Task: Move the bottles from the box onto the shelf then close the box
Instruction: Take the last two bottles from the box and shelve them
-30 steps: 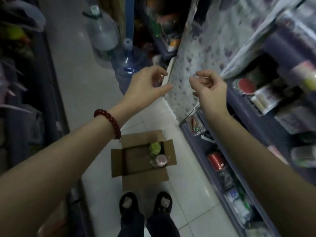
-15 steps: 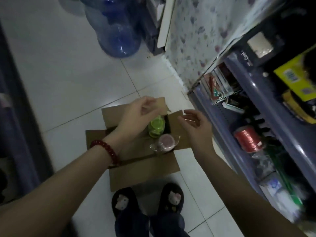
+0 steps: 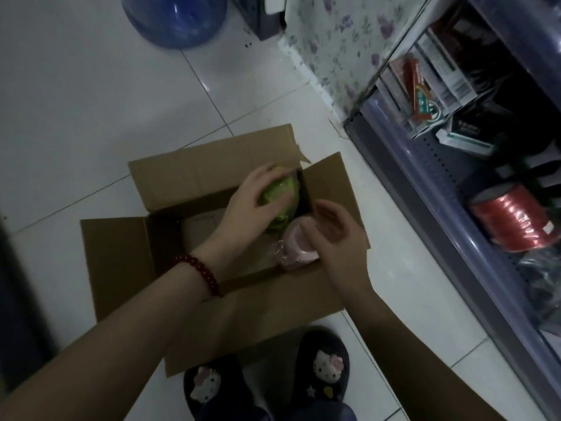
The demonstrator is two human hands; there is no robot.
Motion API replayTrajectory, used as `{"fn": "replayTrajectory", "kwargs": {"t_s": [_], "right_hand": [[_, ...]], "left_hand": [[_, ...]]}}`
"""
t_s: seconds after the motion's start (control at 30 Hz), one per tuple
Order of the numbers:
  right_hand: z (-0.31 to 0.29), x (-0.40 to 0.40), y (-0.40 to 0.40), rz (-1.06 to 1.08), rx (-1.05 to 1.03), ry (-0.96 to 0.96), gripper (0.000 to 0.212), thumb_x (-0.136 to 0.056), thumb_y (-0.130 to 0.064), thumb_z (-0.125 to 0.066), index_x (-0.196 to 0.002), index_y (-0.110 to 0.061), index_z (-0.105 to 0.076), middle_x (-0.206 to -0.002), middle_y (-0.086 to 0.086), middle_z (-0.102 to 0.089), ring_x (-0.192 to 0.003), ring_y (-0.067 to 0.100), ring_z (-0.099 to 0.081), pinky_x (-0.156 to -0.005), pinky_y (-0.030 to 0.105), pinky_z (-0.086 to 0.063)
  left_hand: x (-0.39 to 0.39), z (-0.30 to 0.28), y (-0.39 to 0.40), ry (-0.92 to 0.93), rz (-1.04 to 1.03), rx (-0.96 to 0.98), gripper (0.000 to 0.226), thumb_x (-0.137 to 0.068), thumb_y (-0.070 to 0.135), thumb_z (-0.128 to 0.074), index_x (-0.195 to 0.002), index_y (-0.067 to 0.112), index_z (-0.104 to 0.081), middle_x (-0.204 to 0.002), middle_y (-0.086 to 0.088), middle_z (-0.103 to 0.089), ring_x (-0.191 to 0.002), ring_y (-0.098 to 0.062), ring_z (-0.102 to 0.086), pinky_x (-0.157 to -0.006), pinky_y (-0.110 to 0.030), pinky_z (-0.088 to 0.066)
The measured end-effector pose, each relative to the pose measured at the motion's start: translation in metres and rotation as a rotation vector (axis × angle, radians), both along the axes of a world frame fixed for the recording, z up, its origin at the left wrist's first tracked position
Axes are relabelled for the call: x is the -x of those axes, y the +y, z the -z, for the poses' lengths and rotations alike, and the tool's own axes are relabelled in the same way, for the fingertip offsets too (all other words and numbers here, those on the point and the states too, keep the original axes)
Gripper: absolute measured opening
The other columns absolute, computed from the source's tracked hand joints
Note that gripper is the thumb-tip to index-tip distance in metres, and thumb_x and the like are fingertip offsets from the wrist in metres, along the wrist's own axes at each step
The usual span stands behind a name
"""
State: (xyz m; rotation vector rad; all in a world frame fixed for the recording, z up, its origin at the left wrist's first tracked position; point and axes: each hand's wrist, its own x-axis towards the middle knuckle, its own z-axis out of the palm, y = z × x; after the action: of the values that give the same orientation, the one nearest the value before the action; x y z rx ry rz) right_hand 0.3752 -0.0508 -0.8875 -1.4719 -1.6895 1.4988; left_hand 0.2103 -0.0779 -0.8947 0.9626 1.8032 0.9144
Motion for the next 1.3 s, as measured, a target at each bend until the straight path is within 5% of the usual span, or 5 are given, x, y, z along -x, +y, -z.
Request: {"fn": "replayTrajectory", "kwargs": {"t_s": [0.2,0.33,0.5,0.77,1.3], "right_hand": [[0.014,-0.002,-0.013,-0.178,-0.087,-0.086,0.063,-0.062,-0.056,-0.068,-0.12,-0.038,-0.051,-0.133,-0.012,-0.051,-0.12,0.003,-0.048,-0.101,0.016,-0.039],[0.025,0.002,-0.013,-0.259,-0.127,-0.162,0.084,-0.057,-0.063,-0.07,-0.131,-0.035,-0.044,-0.142,-0.01,-0.042,-0.126,0.005,-0.039,-0.104,0.013,-0.029],[0.043,0.0,-0.012,-0.268,-0.169,-0.169,0.083,-0.06,-0.051,-0.078,-0.131,-0.029,-0.042,-0.14,-0.003,-0.045,-0.125,0.01,-0.043,-0.103,0.012,-0.03],[0.022,0.005,0.0,-0.168,-0.206,-0.17,0.072,-0.064,-0.028,-0.085,-0.126,-0.023,-0.049,-0.122,-0.01,-0.052,-0.109,0.005,-0.051,-0.088,0.002,-0.039],[-0.22,0.019,0.045,-0.151,-0.248,-0.105,0.066,-0.064,-0.033,-0.085,-0.124,-0.026,-0.057,-0.112,-0.013,-0.057,-0.103,0.001,-0.053,-0.088,0.015,-0.045]], "left_hand": [[0.003,0.017,-0.002,0.086,0.057,-0.071,0.063,-0.068,0.054,-0.069,-0.126,0.045,-0.047,-0.149,0.002,-0.034,-0.142,-0.007,-0.022,-0.114,-0.032,-0.026],[0.004,0.022,-0.001,0.12,0.042,-0.127,0.062,-0.069,0.04,-0.077,-0.124,0.039,-0.048,-0.137,0.007,-0.045,-0.135,-0.012,-0.035,-0.109,-0.035,-0.035],[0.003,0.026,-0.003,0.169,-0.058,-0.154,0.059,-0.068,0.019,-0.078,-0.121,0.032,-0.054,-0.123,0.01,-0.053,-0.115,-0.005,-0.049,-0.093,-0.013,-0.038],[0.003,0.008,-0.012,0.176,-0.171,-0.148,0.058,-0.071,0.016,-0.078,-0.115,0.042,-0.049,-0.12,0.01,-0.052,-0.111,-0.005,-0.049,-0.09,-0.008,-0.04],[0.036,-0.243,-0.012,0.196,-0.338,-0.183,0.052,-0.072,0.027,-0.076,-0.117,0.037,-0.052,-0.114,0.004,-0.059,-0.105,-0.015,-0.058,-0.09,-0.041,-0.052]]}}
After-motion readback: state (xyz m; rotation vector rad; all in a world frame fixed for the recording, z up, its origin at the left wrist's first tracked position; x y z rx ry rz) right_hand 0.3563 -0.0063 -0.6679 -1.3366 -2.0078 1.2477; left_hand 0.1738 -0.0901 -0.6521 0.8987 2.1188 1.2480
